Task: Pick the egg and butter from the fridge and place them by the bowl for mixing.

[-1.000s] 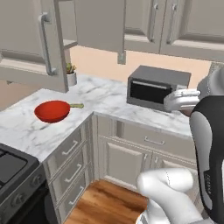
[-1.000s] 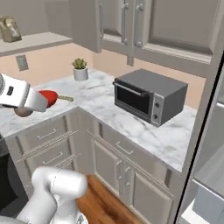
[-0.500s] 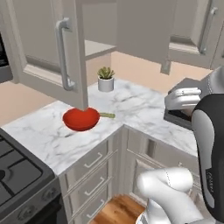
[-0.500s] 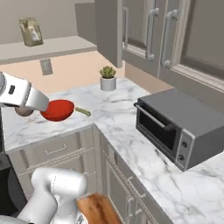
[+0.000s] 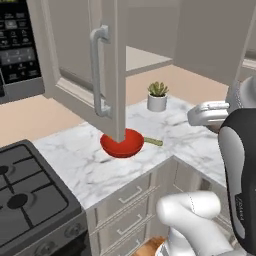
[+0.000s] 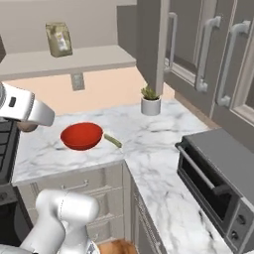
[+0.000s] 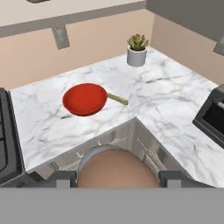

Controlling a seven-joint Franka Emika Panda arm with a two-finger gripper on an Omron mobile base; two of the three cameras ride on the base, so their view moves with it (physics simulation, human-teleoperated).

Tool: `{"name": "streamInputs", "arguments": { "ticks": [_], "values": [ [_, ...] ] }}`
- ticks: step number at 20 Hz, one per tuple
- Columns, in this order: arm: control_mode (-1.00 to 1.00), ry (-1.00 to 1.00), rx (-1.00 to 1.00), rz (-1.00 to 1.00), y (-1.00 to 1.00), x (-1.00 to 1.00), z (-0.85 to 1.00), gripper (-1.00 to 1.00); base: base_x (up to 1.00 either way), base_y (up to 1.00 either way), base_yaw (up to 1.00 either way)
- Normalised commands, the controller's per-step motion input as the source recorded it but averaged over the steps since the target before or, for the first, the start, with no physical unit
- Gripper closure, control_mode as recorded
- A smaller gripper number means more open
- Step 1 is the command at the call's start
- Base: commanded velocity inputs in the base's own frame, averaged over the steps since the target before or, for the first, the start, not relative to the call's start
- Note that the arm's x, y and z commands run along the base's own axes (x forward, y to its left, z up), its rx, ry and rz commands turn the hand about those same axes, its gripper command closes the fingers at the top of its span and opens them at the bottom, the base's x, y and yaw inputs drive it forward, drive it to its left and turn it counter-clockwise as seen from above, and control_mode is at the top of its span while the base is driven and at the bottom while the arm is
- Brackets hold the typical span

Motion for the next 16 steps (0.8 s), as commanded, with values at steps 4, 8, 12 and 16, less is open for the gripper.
{"name": "streamInputs", "arguments": {
  "ticks": [4,8,12,16],
  "values": [
    [1.00,0.00,0.00,0.00,0.00,0.00,0.00,1.00,0.47,-0.46,0.28],
    [1.00,0.00,0.00,0.00,0.00,0.00,0.00,1.00,0.46,-0.43,0.27],
    [1.00,0.00,0.00,0.00,0.00,0.00,0.00,1.00,0.41,-0.20,0.32],
    [1.00,0.00,0.00,0.00,0.00,0.00,0.00,1.00,0.43,-0.19,0.34]
  ]
}}
